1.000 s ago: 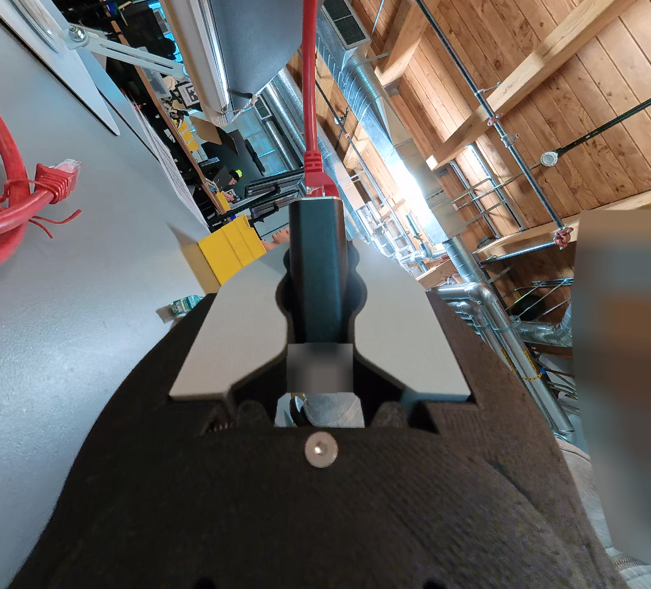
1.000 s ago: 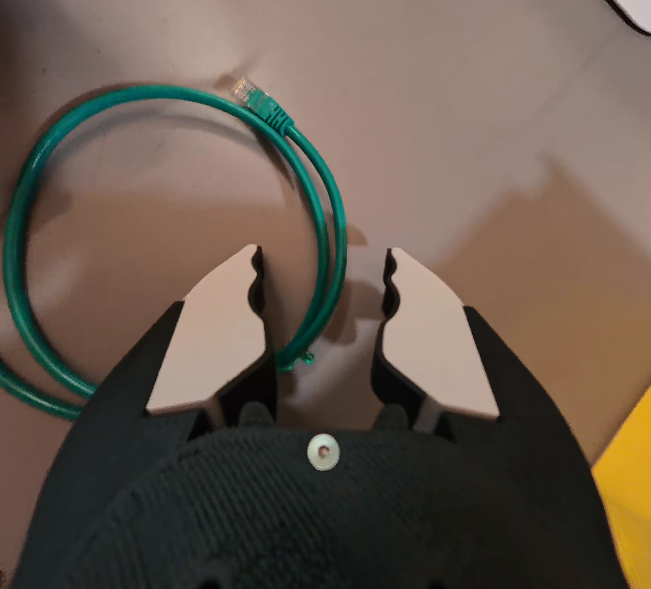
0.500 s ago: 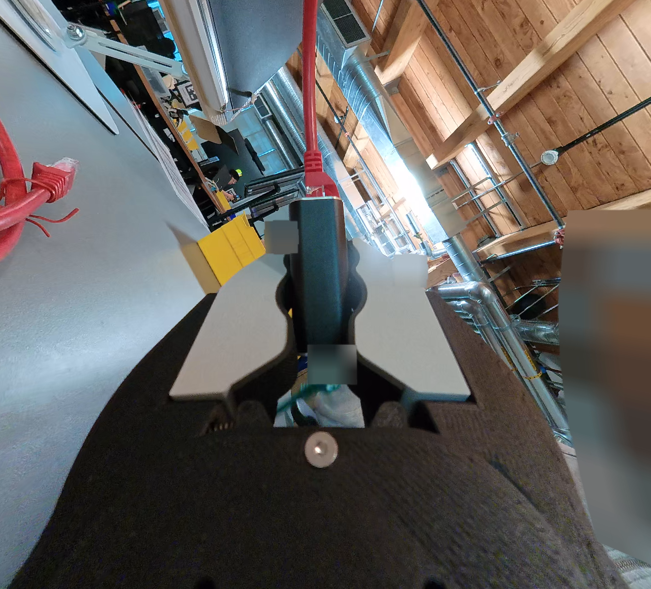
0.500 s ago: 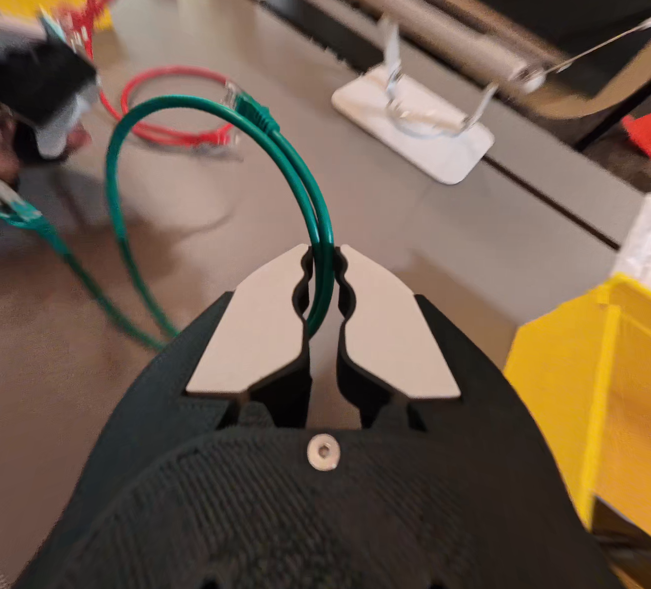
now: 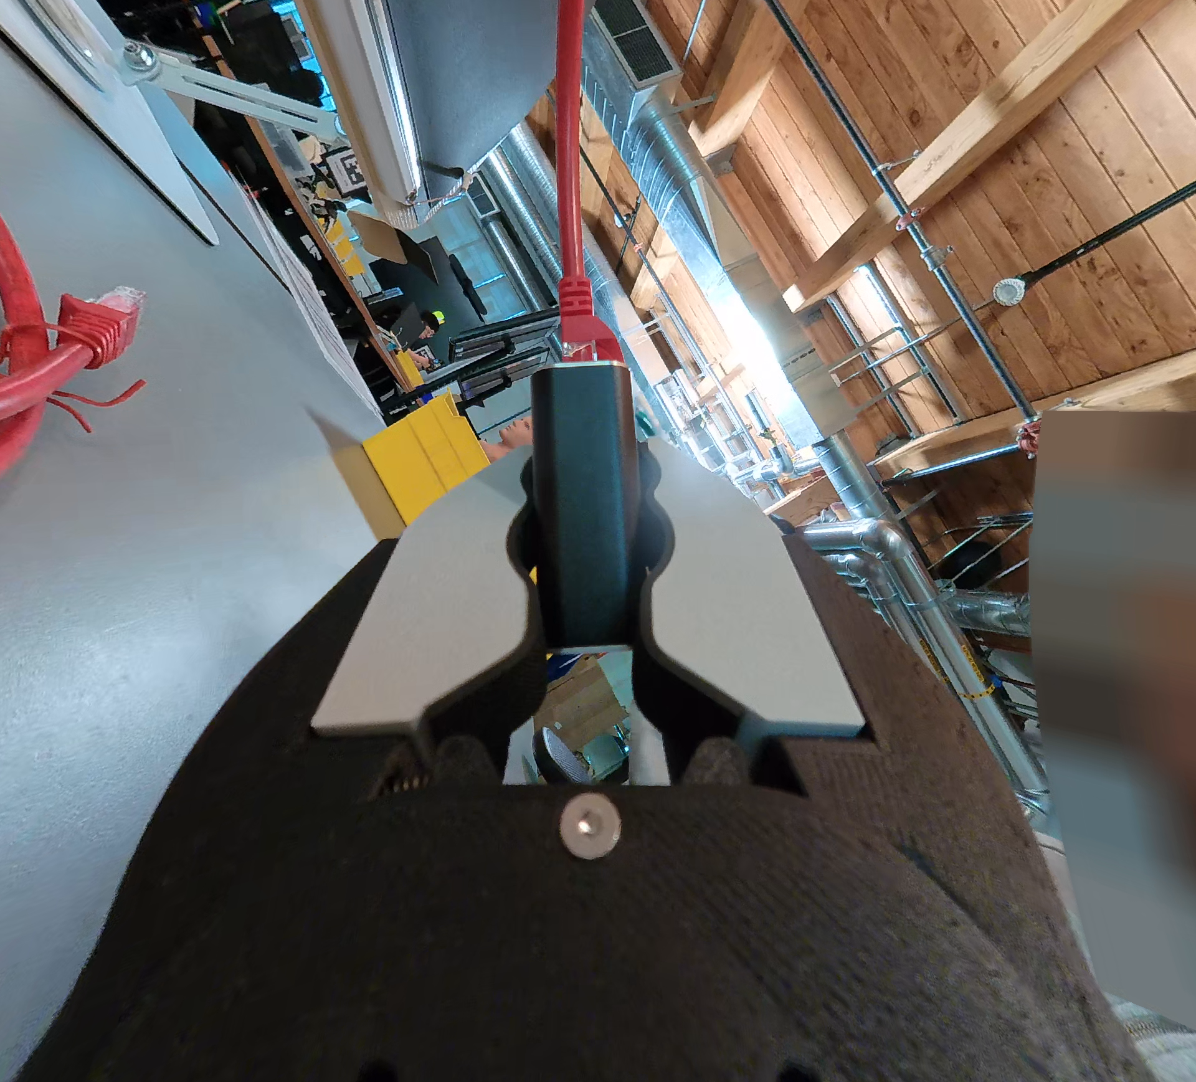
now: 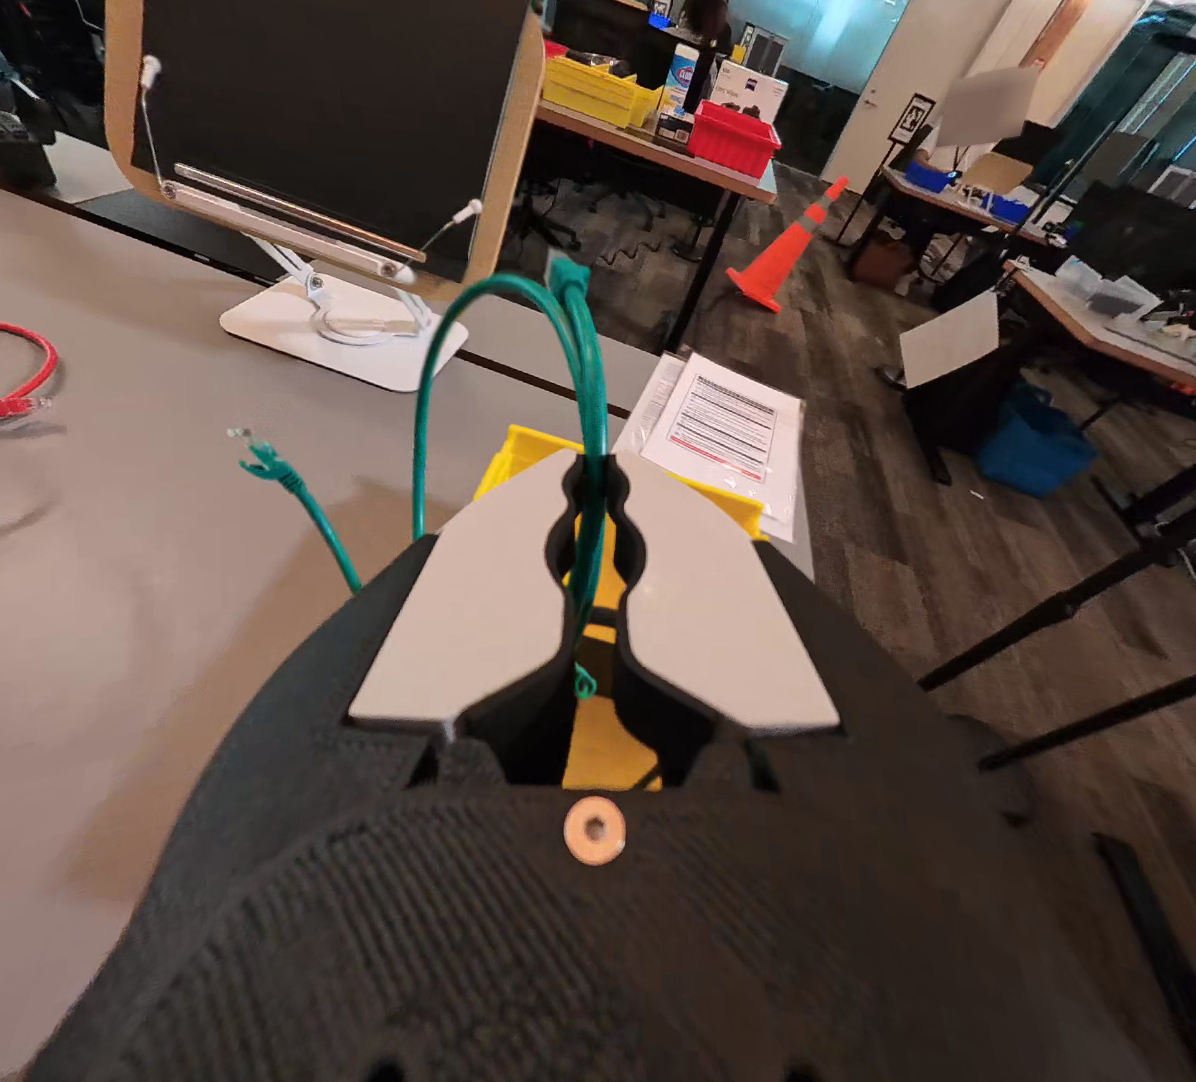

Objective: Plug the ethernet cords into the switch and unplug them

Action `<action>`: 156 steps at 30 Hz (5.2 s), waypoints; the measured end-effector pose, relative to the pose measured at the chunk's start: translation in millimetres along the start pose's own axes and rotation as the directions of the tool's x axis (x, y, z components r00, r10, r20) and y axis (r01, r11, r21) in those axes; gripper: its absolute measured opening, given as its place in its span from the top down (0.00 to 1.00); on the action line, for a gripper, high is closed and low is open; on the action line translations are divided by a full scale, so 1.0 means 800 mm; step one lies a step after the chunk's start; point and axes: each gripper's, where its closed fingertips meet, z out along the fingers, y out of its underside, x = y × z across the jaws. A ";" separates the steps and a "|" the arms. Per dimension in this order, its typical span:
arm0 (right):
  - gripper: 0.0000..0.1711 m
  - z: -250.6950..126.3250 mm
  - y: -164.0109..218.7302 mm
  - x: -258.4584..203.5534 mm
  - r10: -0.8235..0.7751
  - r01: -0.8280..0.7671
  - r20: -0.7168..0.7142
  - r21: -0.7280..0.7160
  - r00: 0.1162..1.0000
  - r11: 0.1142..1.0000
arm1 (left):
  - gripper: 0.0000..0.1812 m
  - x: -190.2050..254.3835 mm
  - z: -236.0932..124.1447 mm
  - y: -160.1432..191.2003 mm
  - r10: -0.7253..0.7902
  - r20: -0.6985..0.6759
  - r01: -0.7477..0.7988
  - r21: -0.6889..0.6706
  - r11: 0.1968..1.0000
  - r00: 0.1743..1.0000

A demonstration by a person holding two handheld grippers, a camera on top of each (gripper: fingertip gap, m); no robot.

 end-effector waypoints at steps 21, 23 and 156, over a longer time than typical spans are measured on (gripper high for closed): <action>0.71 0.022 0.162 0.075 0.037 -0.051 -0.046 -0.358 0.998 0.932 | 0.85 -0.001 0.002 0.004 0.016 0.010 -0.016 -0.014 1.000 1.000; 0.70 0.022 0.146 0.079 0.012 -0.041 -0.091 -0.321 0.996 0.946 | 0.85 -0.001 0.002 0.005 0.013 0.009 -0.013 -0.016 1.000 1.000; 0.89 0.022 0.057 -0.463 0.228 -0.362 0.951 -0.142 0.208 0.921 | 0.86 0.009 0.035 0.201 0.524 -0.093 -0.460 -0.623 0.633 0.847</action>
